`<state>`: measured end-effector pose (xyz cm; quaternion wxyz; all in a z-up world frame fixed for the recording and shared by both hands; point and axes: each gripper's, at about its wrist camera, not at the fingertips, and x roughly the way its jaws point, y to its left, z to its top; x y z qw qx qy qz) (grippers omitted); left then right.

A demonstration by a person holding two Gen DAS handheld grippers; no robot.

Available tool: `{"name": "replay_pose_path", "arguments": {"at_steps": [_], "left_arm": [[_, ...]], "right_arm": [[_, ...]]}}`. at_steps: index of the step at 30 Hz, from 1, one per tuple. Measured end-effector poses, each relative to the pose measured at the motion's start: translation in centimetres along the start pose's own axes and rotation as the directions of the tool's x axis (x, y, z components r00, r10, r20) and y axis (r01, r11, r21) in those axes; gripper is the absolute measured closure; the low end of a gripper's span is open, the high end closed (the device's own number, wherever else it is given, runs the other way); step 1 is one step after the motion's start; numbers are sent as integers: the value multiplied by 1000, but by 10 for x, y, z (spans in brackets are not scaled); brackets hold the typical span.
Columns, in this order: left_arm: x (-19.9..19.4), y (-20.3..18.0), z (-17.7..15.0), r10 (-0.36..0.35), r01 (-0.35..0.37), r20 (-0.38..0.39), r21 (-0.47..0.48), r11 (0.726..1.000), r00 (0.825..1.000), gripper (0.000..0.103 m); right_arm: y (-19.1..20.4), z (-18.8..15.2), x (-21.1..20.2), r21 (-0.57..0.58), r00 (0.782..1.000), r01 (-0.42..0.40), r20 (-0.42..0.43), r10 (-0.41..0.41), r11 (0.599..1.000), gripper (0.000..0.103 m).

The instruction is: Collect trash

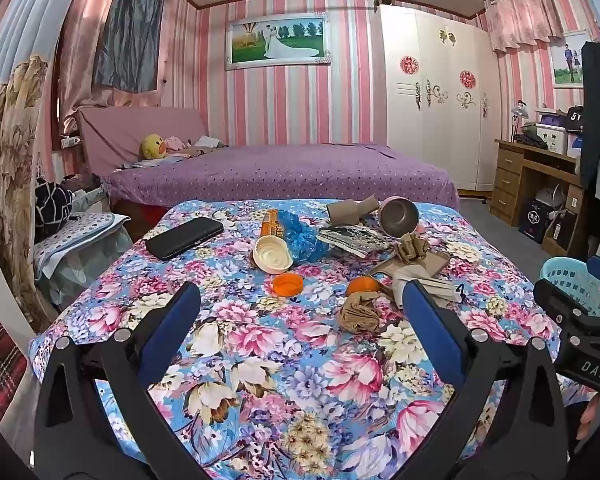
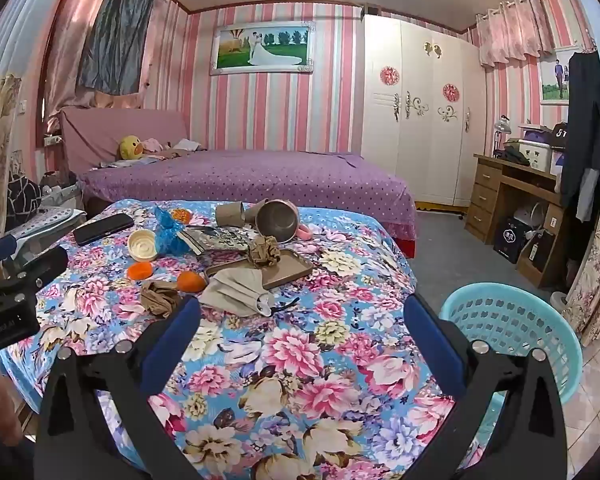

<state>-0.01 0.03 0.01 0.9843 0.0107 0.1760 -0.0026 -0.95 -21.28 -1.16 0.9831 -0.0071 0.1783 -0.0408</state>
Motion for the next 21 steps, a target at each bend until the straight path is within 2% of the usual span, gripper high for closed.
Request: {"name": "replay_pose_path", "arguments": {"at_steps": [21], "left_arm": [[-2,1,-2,1,-1,5,8,1000,1000,5]], "right_arm": [[-7,-2,0,12,1000,6,-6,-6,1000,4]]}}
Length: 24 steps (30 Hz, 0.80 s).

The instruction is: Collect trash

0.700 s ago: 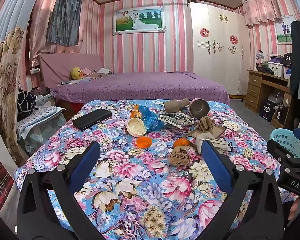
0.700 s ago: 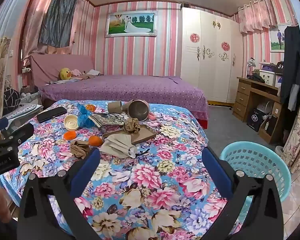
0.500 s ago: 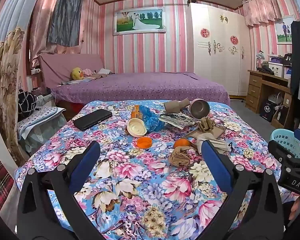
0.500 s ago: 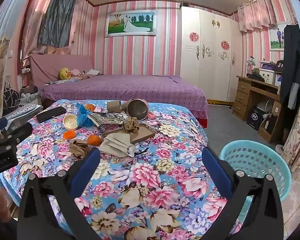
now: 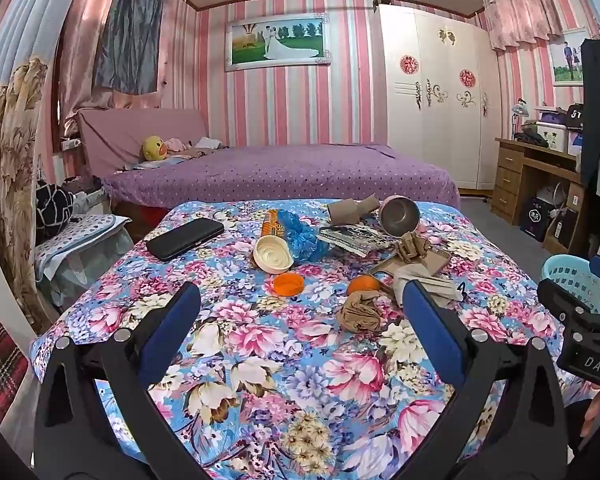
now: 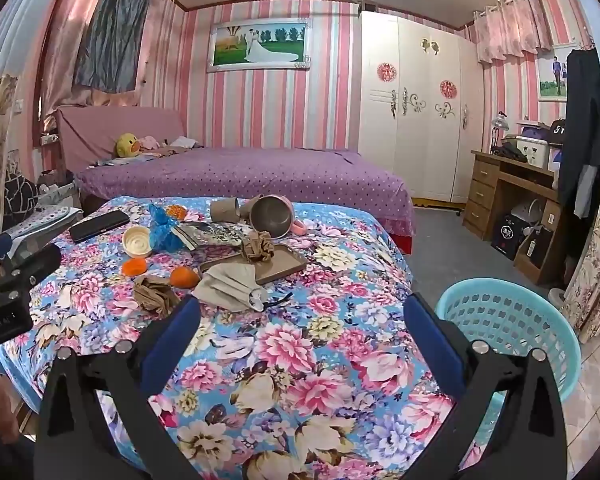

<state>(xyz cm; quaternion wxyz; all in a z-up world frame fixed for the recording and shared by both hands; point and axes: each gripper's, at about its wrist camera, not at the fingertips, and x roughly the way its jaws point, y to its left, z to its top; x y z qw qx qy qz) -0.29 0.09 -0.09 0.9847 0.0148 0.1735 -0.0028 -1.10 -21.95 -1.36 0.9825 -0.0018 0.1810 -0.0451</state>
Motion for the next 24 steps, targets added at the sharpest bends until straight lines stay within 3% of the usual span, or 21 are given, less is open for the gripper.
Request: {"name": "replay_pose_path", "arguments": {"at_steps": [24], "left_arm": [[0,1,-1,1,-1,-1,8,1000,1000,5]], "right_arm": [[-2,-1,2,-5,1000,12,-7,-12,1000,4]]}}
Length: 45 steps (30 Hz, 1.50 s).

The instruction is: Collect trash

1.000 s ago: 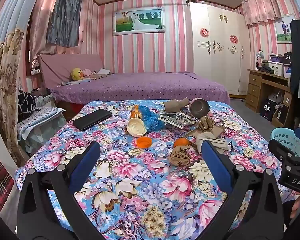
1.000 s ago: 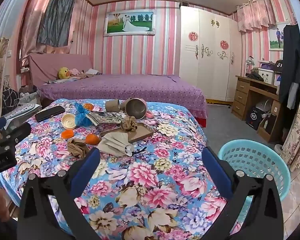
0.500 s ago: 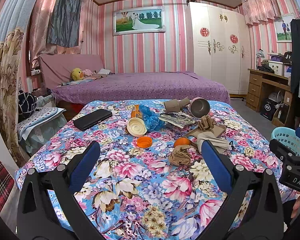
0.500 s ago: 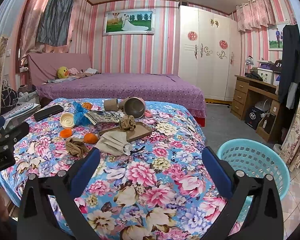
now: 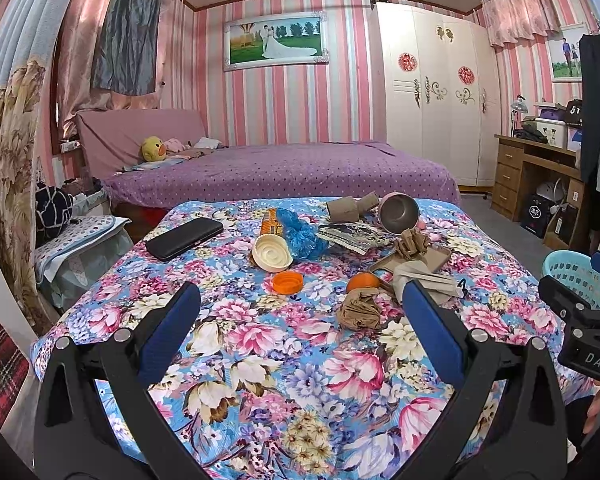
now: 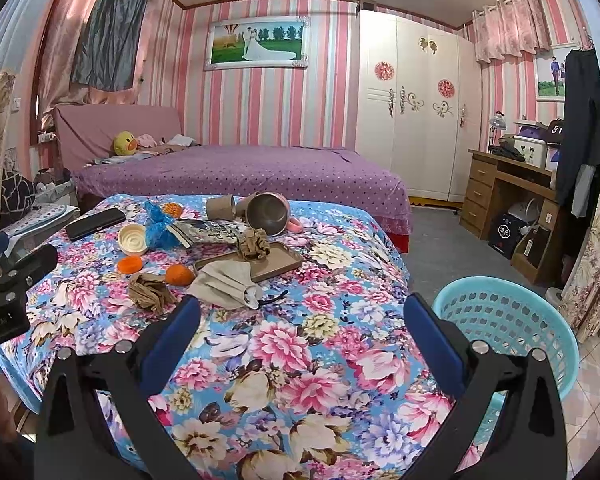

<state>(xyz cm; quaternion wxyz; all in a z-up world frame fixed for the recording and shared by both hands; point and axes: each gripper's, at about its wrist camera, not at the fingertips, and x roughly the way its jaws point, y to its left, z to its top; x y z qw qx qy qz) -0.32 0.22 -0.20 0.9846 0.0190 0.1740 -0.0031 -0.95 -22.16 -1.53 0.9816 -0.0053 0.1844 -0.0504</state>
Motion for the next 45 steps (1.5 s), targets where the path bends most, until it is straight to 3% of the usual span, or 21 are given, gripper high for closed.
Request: {"name": "replay_pose_path", "arguments": {"at_steps": [45], "left_arm": [[2,5,-1,16,-16,-10,8,1000,1000,5]], "right_arm": [[-6,-2,2,15,1000,29,-9,-29,999,4]]}}
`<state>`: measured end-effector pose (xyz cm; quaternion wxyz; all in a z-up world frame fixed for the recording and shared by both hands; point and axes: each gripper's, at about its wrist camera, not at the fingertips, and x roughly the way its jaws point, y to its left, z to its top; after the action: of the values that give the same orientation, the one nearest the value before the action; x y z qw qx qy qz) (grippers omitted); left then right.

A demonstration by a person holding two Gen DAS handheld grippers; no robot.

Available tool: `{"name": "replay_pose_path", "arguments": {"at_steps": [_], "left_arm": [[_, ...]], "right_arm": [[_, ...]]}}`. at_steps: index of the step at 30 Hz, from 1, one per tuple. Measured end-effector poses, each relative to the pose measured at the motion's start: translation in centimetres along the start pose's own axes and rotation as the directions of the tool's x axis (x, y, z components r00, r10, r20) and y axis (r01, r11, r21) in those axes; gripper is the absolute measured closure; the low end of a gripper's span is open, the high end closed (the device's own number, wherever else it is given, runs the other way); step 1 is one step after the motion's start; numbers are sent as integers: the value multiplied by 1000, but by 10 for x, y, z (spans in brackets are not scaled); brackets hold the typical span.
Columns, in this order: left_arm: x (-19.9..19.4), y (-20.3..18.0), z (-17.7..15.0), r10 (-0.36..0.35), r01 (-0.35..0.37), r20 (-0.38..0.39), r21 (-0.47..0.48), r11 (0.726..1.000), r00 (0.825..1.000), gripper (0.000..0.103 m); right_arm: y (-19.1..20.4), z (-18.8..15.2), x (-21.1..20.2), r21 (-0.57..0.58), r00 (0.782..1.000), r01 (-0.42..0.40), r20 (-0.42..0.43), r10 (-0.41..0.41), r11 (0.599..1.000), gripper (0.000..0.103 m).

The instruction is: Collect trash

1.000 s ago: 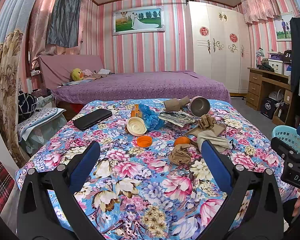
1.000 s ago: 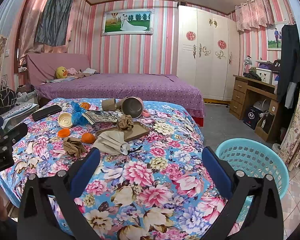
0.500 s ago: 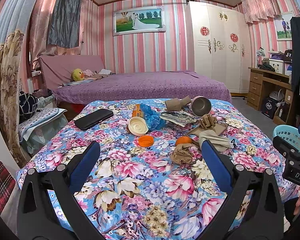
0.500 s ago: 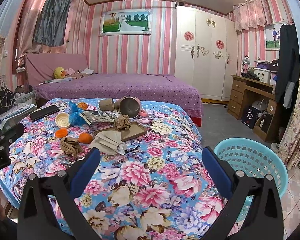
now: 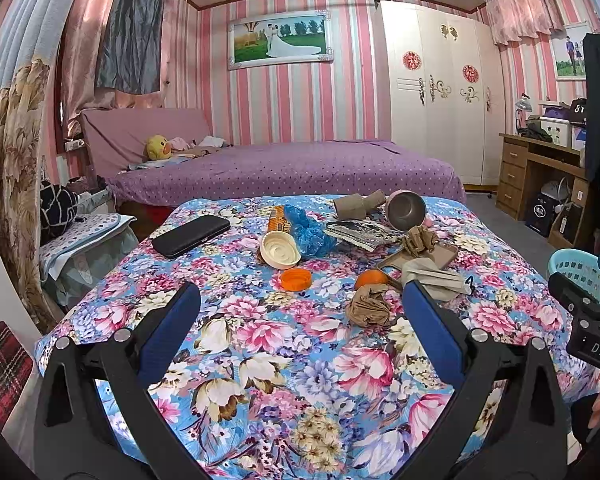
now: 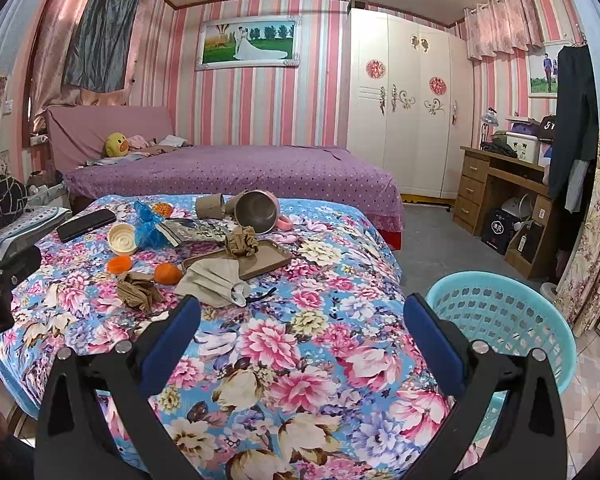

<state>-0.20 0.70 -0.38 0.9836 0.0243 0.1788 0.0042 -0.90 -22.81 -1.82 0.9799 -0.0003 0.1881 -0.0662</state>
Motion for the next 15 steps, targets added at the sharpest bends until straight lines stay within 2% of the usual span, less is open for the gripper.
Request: {"name": "replay_pose_path", "arguments": {"at_steps": [15], "left_arm": [[0,0,-1,1,-1,0,3,1000,1000,5]], "right_arm": [[0,0,1,1,1000,2,0,-2,1000,4]]}}
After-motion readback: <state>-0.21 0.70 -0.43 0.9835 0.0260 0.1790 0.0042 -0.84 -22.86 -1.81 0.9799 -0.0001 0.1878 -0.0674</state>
